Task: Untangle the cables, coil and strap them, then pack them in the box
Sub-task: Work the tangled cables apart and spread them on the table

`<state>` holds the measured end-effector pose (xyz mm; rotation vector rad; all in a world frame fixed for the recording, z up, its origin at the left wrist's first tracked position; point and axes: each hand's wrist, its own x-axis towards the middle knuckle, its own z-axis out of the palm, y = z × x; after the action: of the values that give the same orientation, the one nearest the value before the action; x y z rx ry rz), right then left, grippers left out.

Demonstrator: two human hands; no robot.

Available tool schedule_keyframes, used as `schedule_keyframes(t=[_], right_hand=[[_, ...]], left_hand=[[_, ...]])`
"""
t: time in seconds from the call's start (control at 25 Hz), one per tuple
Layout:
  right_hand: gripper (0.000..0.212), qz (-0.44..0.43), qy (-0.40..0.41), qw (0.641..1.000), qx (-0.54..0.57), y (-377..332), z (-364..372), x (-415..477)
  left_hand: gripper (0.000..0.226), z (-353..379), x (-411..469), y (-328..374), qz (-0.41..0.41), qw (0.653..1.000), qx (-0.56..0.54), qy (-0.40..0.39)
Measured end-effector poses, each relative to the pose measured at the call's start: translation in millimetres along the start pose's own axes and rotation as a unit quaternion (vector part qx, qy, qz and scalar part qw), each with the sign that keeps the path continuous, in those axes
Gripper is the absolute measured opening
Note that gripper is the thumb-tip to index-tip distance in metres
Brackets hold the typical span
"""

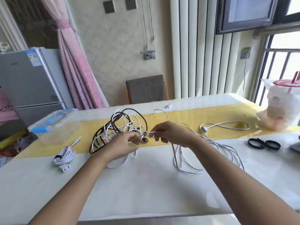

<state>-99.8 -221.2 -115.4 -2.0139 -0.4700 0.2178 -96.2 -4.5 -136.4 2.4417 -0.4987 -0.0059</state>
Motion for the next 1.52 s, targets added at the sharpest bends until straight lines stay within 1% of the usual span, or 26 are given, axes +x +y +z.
schedule_keyframes(t=[0.08,0.16,0.24,0.32,0.36,0.4,0.44,0.48,0.52,0.56,0.6,0.64,0.68,0.76,0.84,0.92,0.96,1.0,1.08,1.12,1.2,1.28,1.32,1.4,1.48,1.52], right_hand=[[0.024,-0.041,0.050,0.998,0.026,-15,-32,-7],[0.021,-0.066,0.111,0.989,0.069,-24,-63,-11],[0.025,-0.080,0.196,0.973,0.089,-24,-90,-13],[0.026,-0.082,0.297,0.945,0.114,-18,-113,-18],[0.027,-0.069,0.354,0.928,0.094,-11,-123,-19],[0.027,-0.037,0.413,0.909,0.034,0,-135,-19],[0.026,0.021,0.453,0.888,-0.071,16,-146,-17],[0.024,0.101,0.443,0.870,-0.190,34,-155,-14],[0.024,0.184,0.383,0.859,-0.284,49,-156,-10],[0.026,0.244,0.294,0.851,-0.360,59,-150,-6],[0.029,0.268,0.202,0.842,-0.422,65,-138,-2],[0.031,0.260,0.131,0.845,-0.449,66,-121,3],[0.034,0.232,0.078,0.864,-0.440,61,-101,7],[0.044,0.128,0.009,0.922,-0.365,50,-59,15],[0.032,0.047,-0.002,0.964,-0.261,38,-20,24],[0.014,0.064,0.034,0.995,-0.071,26,4,31],[0.018,0.089,0.035,0.995,0.001,22,10,32],[0.025,0.110,0.018,0.994,0.017,19,14,32],[0.040,0.116,-0.043,0.989,-0.083,20,21,28],[0.044,0.109,-0.055,0.984,-0.130,24,25,27],[0.047,0.096,-0.030,0.987,-0.123,31,26,27],[0.046,0.077,0.025,0.992,-0.093,33,22,27],[0.046,0.064,0.049,0.992,-0.097,32,18,27],[0.046,0.042,0.081,0.988,-0.122,27,7,29],[0.041,0.019,0.114,0.980,-0.159,17,-6,32],[0.037,0.004,0.130,0.978,-0.162,10,-13,33]], left_hand=[[0.016,4,14,-4,0.024,0.995,0.024,0.089],[0.006,2,35,-13,0.035,0.977,0.072,0.199],[0.014,-7,52,-24,-0.028,0.955,0.134,0.264],[0.030,-14,63,-31,-0.089,0.951,0.160,0.251],[0.034,-15,66,-32,-0.078,0.957,0.153,0.232],[0.035,-13,65,-30,-0.050,0.968,0.128,0.211],[0.036,-9,64,-29,-0.017,0.977,0.100,0.187],[0.035,-4,61,-27,0.004,0.984,0.077,0.162],[0.028,0,59,-27,0.022,0.988,0.063,0.142],[0.016,3,57,-27,0.023,0.990,0.050,0.130],[0.004,3,55,-27,0.023,0.993,0.030,0.113],[0.010,3,53,-25,0.021,0.995,0.007,0.097],[0.015,3,50,-23,0.018,0.996,-0.016,0.081],[0.015,1,43,-17,0.013,0.996,-0.046,0.069],[0.011,1,36,-11,0.000,0.996,-0.043,0.073],[0.018,5,30,-8,-0.018,0.996,0.015,0.083],[0.026,8,28,-6,-0.024,0.994,0.054,0.093],[0.035,12,24,-3,-0.027,0.991,0.080,0.100],[0.041,24,19,-5,-0.037,0.992,0.083,0.085],[0.036,29,16,-6,-0.049,0.995,0.064,0.064],[0.017,31,14,-4,-0.104,0.994,-0.004,0.028],[0.032,27,20,2,-0.147,0.987,-0.062,0.023],[0.038,23,26,4,-0.145,0.987,-0.060,0.023],[0.050,13,39,8,-0.146,0.986,0.064,0.051],[0.062,-4,55,3,-0.185,0.947,0.206,0.161],[0.067,-13,62,-2,-0.197,0.924,0.235,0.229]])
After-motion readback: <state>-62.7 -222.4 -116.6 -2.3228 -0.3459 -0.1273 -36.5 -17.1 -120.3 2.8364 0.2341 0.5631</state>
